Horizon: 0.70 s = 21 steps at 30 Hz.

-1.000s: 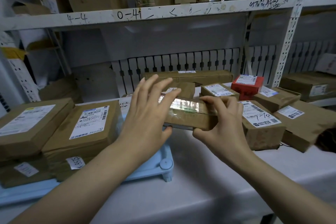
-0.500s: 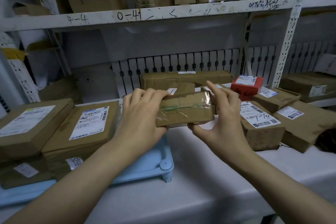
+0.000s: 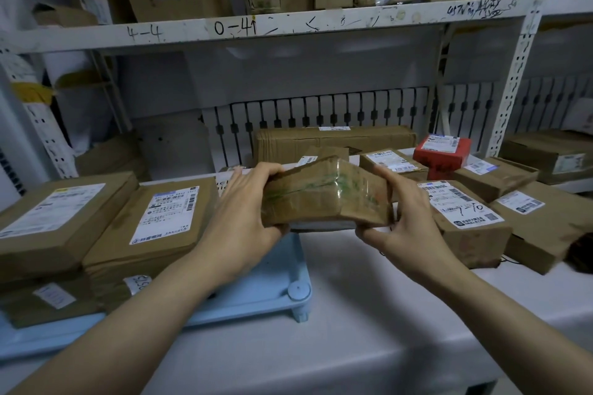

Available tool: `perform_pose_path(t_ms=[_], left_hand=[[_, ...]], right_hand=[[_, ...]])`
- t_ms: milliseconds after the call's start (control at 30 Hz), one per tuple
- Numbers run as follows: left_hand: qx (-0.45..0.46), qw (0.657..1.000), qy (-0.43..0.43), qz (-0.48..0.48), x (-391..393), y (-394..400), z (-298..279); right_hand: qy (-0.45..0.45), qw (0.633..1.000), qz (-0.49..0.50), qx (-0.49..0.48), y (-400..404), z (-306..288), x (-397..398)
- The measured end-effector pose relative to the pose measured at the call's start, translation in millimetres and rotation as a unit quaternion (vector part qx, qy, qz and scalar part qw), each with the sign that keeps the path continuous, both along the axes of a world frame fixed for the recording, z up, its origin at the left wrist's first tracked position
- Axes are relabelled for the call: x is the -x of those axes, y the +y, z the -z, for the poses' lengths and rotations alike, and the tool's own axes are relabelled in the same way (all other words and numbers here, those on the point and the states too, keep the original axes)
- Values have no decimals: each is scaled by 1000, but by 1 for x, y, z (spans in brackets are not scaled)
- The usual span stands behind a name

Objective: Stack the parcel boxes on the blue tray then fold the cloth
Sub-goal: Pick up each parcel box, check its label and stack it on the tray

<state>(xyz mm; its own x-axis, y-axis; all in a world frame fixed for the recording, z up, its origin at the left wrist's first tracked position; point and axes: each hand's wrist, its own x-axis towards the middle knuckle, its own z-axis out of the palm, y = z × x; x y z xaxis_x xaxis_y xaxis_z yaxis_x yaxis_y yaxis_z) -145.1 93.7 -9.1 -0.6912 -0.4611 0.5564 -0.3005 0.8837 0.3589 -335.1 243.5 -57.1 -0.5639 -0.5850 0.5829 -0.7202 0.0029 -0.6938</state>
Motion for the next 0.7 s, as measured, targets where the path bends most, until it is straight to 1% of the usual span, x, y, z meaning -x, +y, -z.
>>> perform_pose_path(t_ms=[167, 333, 533, 700], left_hand=[[-58, 998, 19, 16, 0, -5, 4], [-62, 996, 58, 10, 1, -9, 5], [-112, 987, 104, 40, -1, -6, -1], [-97, 985, 137, 34, 1, -2, -4]], right_hand=[[-35, 997, -62, 19, 0, -6, -2], [-35, 992, -109, 56, 2, -17, -14], [14, 992, -92, 85, 1, -26, -22], [43, 992, -76, 86, -2, -26, -23]])
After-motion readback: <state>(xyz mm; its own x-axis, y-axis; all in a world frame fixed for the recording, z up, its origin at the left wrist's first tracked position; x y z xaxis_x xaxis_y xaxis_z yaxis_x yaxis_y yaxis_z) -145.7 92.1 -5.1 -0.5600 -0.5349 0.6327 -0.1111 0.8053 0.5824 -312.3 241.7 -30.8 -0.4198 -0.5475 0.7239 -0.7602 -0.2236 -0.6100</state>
